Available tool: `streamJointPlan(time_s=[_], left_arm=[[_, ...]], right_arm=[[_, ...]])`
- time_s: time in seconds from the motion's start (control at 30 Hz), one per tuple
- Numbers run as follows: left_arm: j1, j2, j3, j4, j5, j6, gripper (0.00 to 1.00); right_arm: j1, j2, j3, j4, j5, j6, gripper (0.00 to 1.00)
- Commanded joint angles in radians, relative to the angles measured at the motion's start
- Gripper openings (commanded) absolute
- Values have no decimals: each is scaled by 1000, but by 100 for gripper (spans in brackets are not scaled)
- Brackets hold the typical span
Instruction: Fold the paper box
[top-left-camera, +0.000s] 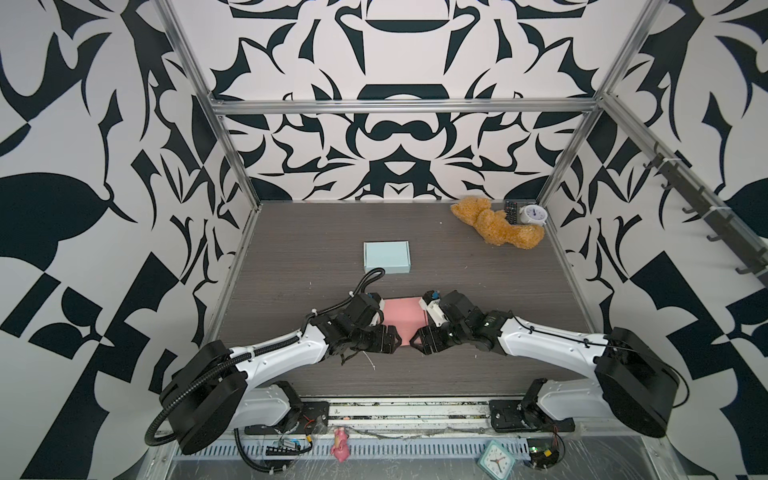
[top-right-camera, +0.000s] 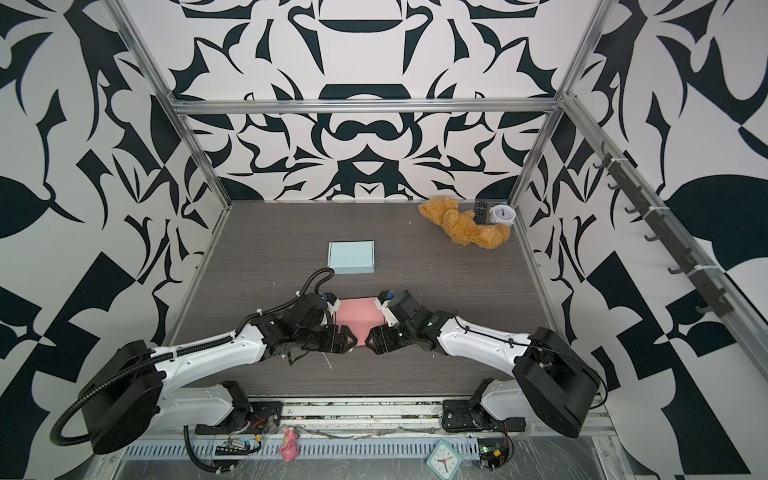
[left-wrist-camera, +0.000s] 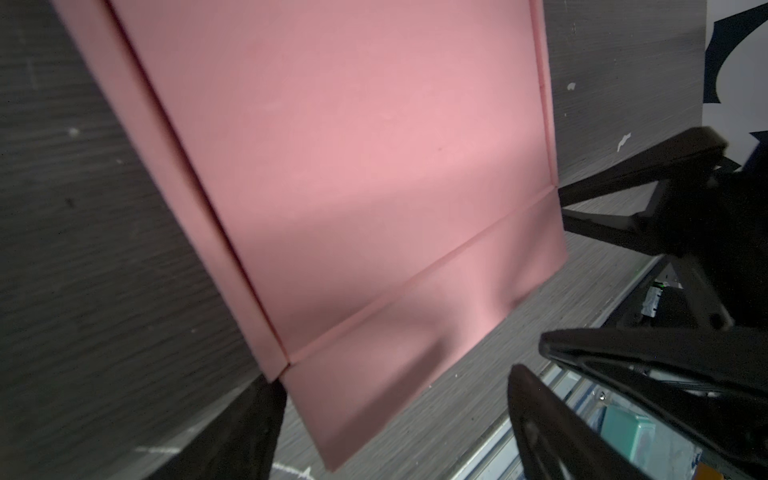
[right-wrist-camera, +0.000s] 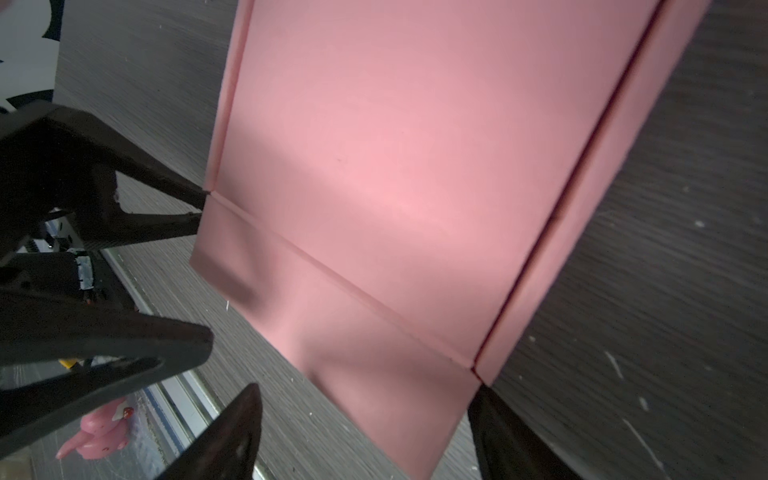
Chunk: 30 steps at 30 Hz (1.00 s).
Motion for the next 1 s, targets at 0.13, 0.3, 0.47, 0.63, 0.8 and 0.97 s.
streamJointPlan(time_s=[0.13, 0.3, 0.47, 0.63, 0.8, 0.97], left_arm=[[-5, -1, -17, 13, -9, -5, 81], [-5, 10, -15, 7, -21, -1, 76], [-5, 33, -13, 1, -35, 4, 71], [-5, 54, -13, -6, -49, 12, 68], [-5, 64, -12, -5, -58, 15, 65], [-5, 66, -15, 1, -63, 14, 62]], right_arm=[[11, 0, 0, 9, 38, -9, 80], [12, 16, 5, 12, 47, -15, 79], [11, 25, 7, 12, 58, -20, 78], [13, 33, 6, 15, 66, -23, 77], [12, 40, 11, 18, 73, -28, 76], [13, 44, 10, 17, 82, -32, 75]])
